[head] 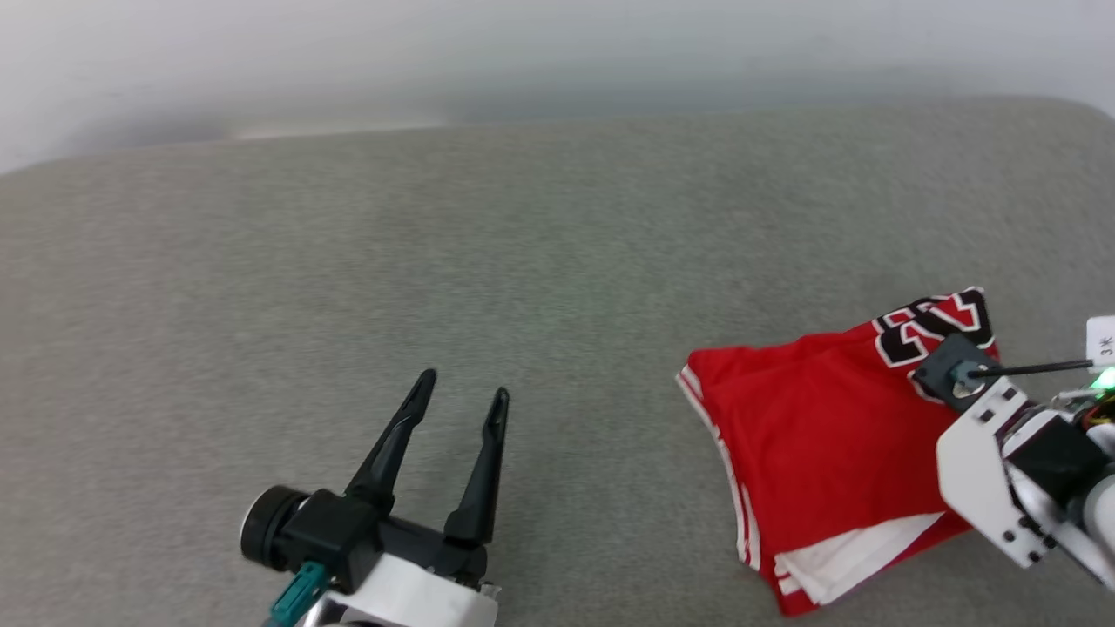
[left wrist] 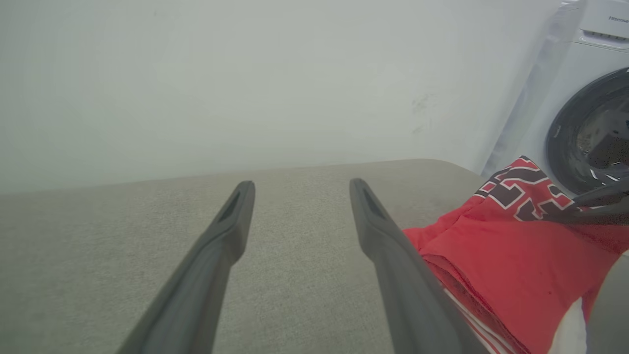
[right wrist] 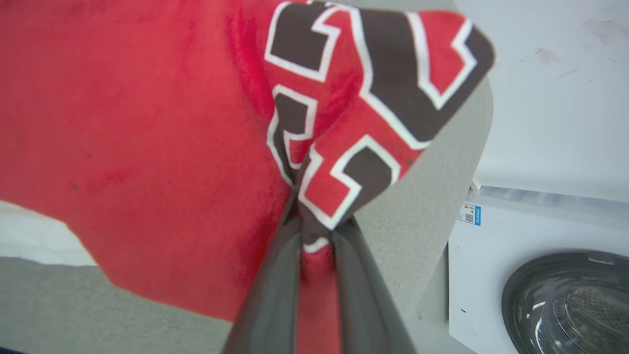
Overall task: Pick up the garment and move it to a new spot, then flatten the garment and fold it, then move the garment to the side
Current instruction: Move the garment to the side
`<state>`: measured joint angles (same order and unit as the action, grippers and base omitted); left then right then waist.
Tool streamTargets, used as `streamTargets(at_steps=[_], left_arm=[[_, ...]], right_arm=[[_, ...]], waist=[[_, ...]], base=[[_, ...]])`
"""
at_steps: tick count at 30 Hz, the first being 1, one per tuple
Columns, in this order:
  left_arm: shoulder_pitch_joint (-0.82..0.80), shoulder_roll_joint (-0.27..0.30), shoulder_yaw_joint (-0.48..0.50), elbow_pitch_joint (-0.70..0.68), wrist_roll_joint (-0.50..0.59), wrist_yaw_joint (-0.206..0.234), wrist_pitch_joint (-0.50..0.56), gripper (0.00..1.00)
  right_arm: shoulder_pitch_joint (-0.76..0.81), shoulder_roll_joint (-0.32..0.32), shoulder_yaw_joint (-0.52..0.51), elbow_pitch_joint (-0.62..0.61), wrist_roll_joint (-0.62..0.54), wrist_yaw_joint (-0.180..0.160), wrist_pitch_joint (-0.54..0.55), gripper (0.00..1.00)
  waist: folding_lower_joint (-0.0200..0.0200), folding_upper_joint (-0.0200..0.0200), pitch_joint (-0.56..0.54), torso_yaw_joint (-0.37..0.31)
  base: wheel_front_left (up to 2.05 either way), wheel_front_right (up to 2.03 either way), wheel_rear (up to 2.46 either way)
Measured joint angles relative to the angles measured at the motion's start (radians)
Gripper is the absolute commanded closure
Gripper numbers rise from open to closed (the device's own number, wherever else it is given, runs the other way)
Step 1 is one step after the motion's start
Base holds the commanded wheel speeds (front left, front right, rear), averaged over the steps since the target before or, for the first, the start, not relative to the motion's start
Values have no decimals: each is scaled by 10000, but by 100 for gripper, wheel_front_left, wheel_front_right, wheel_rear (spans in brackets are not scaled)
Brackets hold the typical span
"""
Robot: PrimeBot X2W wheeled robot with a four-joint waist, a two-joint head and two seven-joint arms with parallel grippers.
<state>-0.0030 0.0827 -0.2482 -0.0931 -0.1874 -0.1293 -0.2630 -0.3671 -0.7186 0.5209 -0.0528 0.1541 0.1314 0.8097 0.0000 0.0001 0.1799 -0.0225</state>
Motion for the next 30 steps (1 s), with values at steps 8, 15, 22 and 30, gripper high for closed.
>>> streamTargets(at_steps=[8, 15, 22, 30], left_arm=[[-1376, 372, -1112, 75, 173, 0, -2, 0], [-2694, 934, -2119, 184, 280, 0, 0, 0], [-3514, 1127, -2821, 245, 255, 0, 0, 0], [-4029, 1254, -3058, 230, 347, 0, 0, 0]], right_arm=[[-1423, -1611, 301, 560, 617, 2, -639, 100], [-2220, -2197, -330, 2134, 644, 2, -1967, 100], [-2710, -2387, -966, 4010, 255, 2, -3210, 100], [-3002, -1820, -2188, 6107, -165, 2, -4608, 100]], waist=[[0, 0, 1257, -1348], [2, 0, 2736, -2144], [2, 0, 3868, -2486], [2, 0, 4681, -2387]], base=[[0, 0, 0], [0, 0, 0], [0, 0, 0], [0, 0, 0]])
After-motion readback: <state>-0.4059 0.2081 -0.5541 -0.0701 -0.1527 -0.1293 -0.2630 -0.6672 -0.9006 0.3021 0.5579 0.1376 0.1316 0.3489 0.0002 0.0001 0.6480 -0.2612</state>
